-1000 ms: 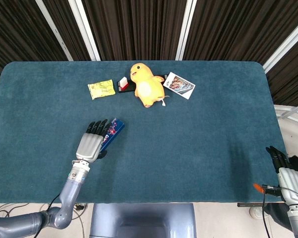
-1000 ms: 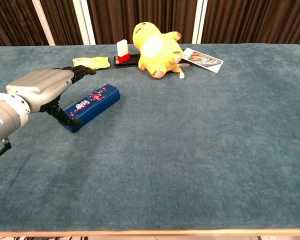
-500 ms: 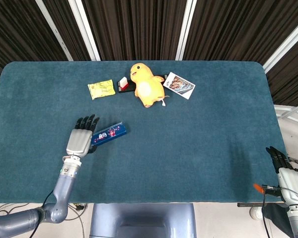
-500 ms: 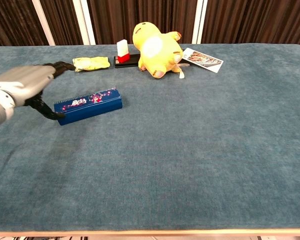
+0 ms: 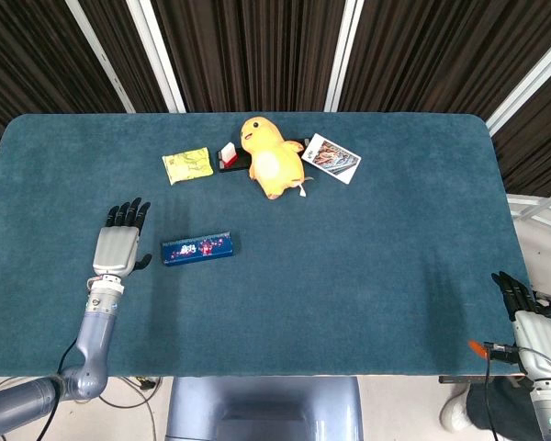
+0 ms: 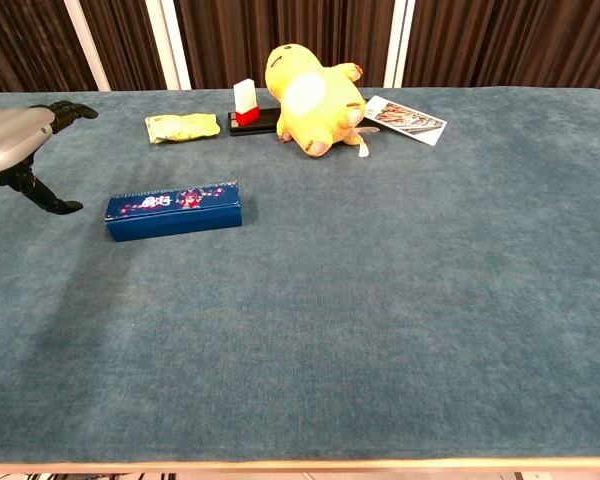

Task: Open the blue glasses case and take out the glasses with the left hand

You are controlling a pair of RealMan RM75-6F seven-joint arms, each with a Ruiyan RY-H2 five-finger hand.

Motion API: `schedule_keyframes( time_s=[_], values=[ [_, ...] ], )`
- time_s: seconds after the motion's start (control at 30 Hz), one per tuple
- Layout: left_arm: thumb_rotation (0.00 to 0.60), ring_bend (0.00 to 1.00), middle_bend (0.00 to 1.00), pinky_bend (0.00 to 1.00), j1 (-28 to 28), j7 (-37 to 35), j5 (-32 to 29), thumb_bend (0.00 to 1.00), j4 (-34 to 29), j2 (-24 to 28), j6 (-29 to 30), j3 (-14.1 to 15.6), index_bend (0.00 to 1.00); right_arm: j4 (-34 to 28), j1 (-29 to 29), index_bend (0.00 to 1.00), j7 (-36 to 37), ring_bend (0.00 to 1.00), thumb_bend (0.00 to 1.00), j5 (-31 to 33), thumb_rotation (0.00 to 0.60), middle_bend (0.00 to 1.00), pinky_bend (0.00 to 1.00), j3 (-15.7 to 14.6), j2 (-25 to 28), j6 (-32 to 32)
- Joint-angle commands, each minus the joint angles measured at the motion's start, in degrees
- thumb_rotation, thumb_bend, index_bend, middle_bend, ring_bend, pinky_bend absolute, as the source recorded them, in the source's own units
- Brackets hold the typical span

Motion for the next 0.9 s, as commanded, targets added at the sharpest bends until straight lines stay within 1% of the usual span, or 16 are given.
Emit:
schedule_keyframes(
  time_s=[0.03,0.07,0.17,0.23,0.3,0.37,0.43,0.5,0.57,0.7,0.9],
  values=[
    [0.6,0.0,0.0,0.07,-0.1,-0.5,0.0,0.21,-0.3,0.1,-0.1,0.0,0.0,-0.1,0.0,0.0,0.0,0.0,0.17,0.1,0.6,0.0,0.2,0.0,0.0,0.0],
    [0.6,0.0,0.0,0.07,0.2,-1.5,0.2,0.21,-2.4,0.6,0.0,0.2,0.0,-0.1,0.0,0.0,0.0,0.0,0.17,0.0,0.6,0.0,0.2,0.0,0.0,0.0],
    [0.6,0.0,0.01,0.07,0.8,-0.8,0.3,0.2,-6.5,2.2,0.7,0.9,0.0,-0.1,-0.1,0.0,0.1,0.0,0.17,0.0,0.6,0.0,0.2,0.0,0.1,0.0],
    [0.6,0.0,0.07,0.07,1.0,0.2,-0.2,0.21,-8.8,3.0,1.2,1.1,0.0,-0.1,-0.1,0.0,0.1,0.0,0.17,0.0,0.6,0.0,0.2,0.0,0.1,0.0],
    [0.6,0.0,0.16,0.07,1.1,1.4,-1.4,0.21,-11.3,3.8,1.2,1.1,0.0,-0.1,0.0,0.0,0.2,0.0,0.17,-0.1,0.6,0.0,0.2,0.0,0.2,0.0],
    [0.6,0.0,0.23,0.08,0.9,2.5,-2.7,0.22,-13.1,4.4,1.2,0.9,0.0,-0.1,0.0,0.0,0.3,0.0,0.17,-0.1,0.6,0.0,0.2,0.0,0.2,-0.1],
    [0.6,0.0,0.26,0.09,0.6,3.5,-4.1,0.23,-14.1,4.6,1.1,0.6,0.01,-0.1,0.0,0.0,0.4,0.0,0.17,-0.1,0.6,0.0,0.2,0.0,0.2,-0.1],
    [0.6,0.0,0.26,0.09,0.0,4.6,-5.8,0.24,-14.5,4.6,0.8,0.2,0.01,-0.1,0.0,0.0,0.5,0.0,0.17,-0.1,0.6,0.0,0.2,0.0,0.3,-0.2],
    [0.6,0.0,0.24,0.09,-1.0,6.6,-8.9,0.25,-15.0,4.4,-0.1,-0.3,0.01,-0.1,0.0,0.0,0.6,0.0,0.17,0.0,0.6,0.0,0.2,0.0,0.3,-0.3],
    [0.6,0.0,0.23,0.09,-2.2,8.6,-12.1,0.27,-15.5,4.3,-0.5,-0.8,0.01,-0.2,0.0,0.0,0.6,0.0,0.17,0.0,0.6,0.0,0.2,0.0,0.4,-0.3],
    [0.6,0.0,0.23,0.09,-4.2,10.8,-16.2,0.3,-15.2,3.2,-0.8,-1.0,0.02,-0.3,0.0,0.0,0.7,0.0,0.17,0.0,0.6,0.0,0.2,0.0,0.4,-0.4]
  ],
)
